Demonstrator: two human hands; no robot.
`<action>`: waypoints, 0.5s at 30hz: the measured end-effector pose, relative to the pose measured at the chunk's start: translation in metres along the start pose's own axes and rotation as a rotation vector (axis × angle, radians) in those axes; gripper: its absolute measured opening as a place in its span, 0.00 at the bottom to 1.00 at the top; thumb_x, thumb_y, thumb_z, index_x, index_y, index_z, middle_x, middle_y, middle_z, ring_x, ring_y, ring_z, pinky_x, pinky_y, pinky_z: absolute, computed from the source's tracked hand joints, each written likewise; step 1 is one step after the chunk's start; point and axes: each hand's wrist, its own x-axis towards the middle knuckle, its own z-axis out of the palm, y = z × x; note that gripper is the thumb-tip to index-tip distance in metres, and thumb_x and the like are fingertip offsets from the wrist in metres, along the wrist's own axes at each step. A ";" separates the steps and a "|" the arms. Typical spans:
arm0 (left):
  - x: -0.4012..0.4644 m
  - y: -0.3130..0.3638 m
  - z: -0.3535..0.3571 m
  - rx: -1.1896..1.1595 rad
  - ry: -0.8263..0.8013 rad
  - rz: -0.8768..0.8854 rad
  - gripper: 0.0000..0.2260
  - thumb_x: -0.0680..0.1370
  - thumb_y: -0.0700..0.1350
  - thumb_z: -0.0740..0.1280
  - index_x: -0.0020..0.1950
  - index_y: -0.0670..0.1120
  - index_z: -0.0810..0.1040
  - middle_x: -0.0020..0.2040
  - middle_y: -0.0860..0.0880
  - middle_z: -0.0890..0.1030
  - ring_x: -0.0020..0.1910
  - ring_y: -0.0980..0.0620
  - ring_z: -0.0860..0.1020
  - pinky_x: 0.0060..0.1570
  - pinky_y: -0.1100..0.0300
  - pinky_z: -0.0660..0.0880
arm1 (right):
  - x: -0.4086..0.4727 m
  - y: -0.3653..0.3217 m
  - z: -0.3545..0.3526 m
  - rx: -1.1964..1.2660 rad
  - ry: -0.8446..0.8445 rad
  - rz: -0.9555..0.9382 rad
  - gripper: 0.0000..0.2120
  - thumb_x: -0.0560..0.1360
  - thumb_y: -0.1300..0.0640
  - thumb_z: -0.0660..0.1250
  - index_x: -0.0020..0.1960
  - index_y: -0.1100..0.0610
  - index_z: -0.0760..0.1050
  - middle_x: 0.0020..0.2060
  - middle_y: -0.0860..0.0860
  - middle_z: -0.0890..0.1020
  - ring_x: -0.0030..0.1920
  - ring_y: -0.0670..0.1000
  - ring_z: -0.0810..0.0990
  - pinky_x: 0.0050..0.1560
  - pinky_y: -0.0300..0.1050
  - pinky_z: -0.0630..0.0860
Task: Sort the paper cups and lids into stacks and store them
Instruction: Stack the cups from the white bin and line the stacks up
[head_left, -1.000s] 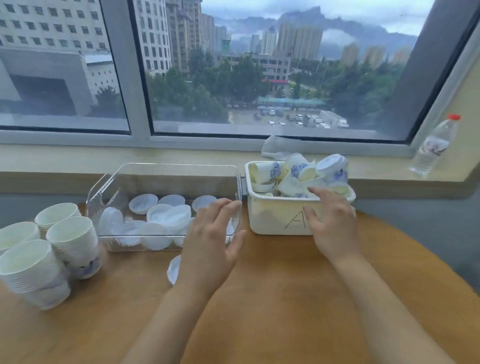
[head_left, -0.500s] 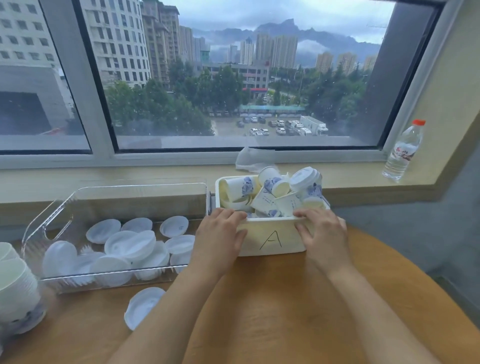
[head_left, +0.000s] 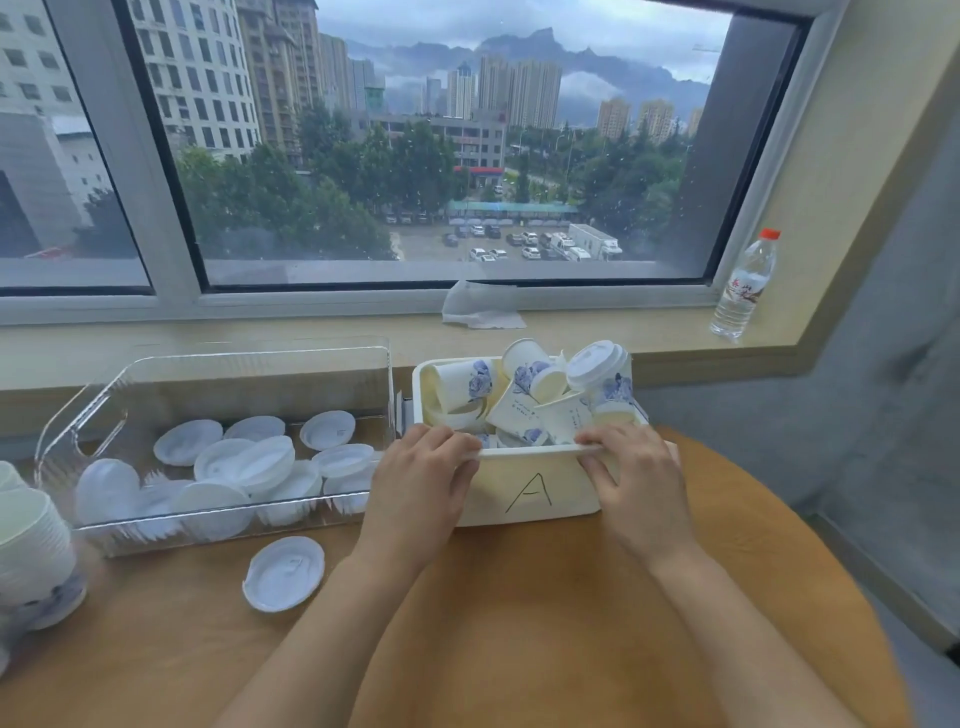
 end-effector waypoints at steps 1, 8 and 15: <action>-0.005 0.004 -0.003 -0.005 0.001 0.005 0.06 0.78 0.43 0.76 0.54 0.50 0.85 0.48 0.55 0.84 0.49 0.48 0.80 0.44 0.50 0.78 | -0.006 -0.001 -0.004 0.002 0.002 0.000 0.10 0.76 0.59 0.76 0.54 0.47 0.84 0.50 0.43 0.84 0.55 0.50 0.79 0.52 0.43 0.59; -0.044 0.023 -0.024 -0.033 0.036 0.029 0.05 0.79 0.45 0.75 0.54 0.51 0.84 0.49 0.55 0.83 0.50 0.49 0.79 0.45 0.53 0.77 | -0.047 -0.012 -0.029 0.045 -0.003 -0.003 0.11 0.76 0.61 0.76 0.55 0.48 0.84 0.51 0.42 0.84 0.55 0.50 0.79 0.53 0.45 0.64; -0.077 0.045 -0.042 -0.055 0.041 0.064 0.04 0.80 0.47 0.73 0.55 0.53 0.82 0.51 0.58 0.82 0.50 0.52 0.78 0.47 0.54 0.77 | -0.080 -0.018 -0.054 0.102 0.007 -0.012 0.12 0.76 0.62 0.77 0.54 0.48 0.83 0.50 0.40 0.84 0.54 0.49 0.80 0.56 0.46 0.68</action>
